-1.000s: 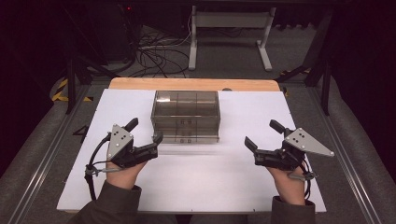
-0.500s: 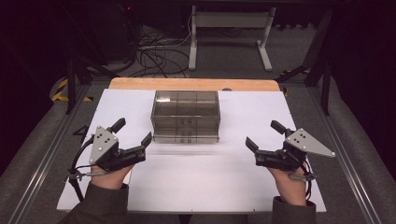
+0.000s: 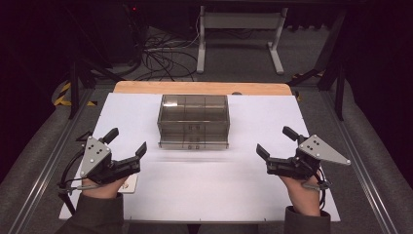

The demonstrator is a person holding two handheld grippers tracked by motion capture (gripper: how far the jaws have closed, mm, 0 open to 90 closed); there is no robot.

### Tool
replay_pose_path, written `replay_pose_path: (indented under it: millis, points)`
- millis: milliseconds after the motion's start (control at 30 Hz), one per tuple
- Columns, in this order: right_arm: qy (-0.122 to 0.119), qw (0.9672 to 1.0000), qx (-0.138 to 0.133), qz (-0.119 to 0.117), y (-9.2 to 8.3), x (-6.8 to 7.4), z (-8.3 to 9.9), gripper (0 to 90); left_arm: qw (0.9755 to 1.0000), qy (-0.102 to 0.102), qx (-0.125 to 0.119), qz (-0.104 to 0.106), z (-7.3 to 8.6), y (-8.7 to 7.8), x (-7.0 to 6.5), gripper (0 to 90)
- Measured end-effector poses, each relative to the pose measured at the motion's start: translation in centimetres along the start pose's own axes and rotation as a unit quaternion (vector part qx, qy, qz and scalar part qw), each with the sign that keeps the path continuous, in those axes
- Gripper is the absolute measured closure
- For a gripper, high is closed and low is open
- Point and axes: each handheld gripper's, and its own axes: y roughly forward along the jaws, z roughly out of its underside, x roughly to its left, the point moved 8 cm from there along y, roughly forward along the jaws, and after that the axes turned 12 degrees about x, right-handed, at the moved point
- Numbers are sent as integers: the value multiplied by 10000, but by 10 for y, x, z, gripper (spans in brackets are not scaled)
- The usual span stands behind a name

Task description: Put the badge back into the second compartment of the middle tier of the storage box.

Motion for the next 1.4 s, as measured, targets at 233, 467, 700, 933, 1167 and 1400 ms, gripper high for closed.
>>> replay_pose_path:
  millis: [233, 467, 700, 933, 1167, 1400]
  points:
    - [0, 10000, -10, 10, -1, 1, -1, 1, 9999, -32, 122, -106, 8, -6, 8, 96]
    - [-1, 10000, 3, 23, -2, 1, -1, 1, 9990, -99, 383, -227, 26, -7, 10, 73]
    - [-18, 10000, -14, 24, -3, 2, -2, 1, 9971, -144, 664, -337, 45, -5, 9, 62]
    - [-15, 10000, -13, 37, -4, 1, -3, 1, 9923, -404, 1019, -578, 69, 0, 13, 75]
    - [0, 10000, -18, 36, -5, 2, -3, 1, 9880, -587, 1244, -703, 90, 2, 16, 62]
    - [-23, 10000, -42, 39, -6, 2, -5, 1, 9822, -897, 1495, -699, 110, 8, 20, 48]
